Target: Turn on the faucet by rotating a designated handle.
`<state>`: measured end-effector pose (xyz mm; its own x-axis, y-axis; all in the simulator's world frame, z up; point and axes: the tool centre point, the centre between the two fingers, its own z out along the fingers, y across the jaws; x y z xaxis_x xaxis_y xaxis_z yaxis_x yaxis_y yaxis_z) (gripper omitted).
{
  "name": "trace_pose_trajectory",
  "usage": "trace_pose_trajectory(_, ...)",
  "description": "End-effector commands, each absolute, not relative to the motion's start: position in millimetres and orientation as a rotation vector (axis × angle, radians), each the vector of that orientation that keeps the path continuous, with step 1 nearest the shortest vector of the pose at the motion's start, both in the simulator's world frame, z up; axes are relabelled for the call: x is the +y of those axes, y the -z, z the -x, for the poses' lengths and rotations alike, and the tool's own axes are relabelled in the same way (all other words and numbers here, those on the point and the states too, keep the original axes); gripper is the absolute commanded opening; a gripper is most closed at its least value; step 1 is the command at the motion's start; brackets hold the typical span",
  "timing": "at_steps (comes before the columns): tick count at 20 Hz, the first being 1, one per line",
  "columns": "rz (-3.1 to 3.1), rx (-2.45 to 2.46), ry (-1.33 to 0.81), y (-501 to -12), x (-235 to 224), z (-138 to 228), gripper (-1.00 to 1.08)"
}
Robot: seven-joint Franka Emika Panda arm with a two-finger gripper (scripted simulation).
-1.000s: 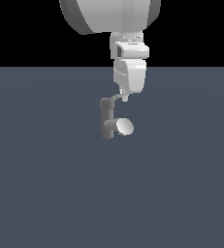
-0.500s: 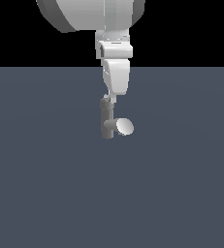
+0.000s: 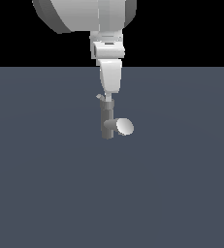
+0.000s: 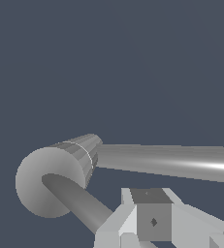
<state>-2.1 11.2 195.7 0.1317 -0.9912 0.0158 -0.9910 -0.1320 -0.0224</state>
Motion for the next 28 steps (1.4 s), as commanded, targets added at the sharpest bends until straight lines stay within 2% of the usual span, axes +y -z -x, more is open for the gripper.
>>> trace_pose_trajectory(1, 2.409, 2.007, 0.019, -187.5, 50.6, 0.0, -1.0)
trace_pose_trajectory(9, 2.432, 1.989, 0.0, -181.8, 91.0, -10.1, -1.0)
trace_pose_trajectory(10, 2.432, 1.989, 0.0, -181.8, 91.0, -10.1, -1.0)
trace_pose_trajectory(11, 2.35, 2.081, 0.045, -195.6, 38.8, -18.3, -1.0)
trace_pose_trajectory(28, 2.404, 2.021, 0.015, -186.4, 83.8, -59.6, -1.0)
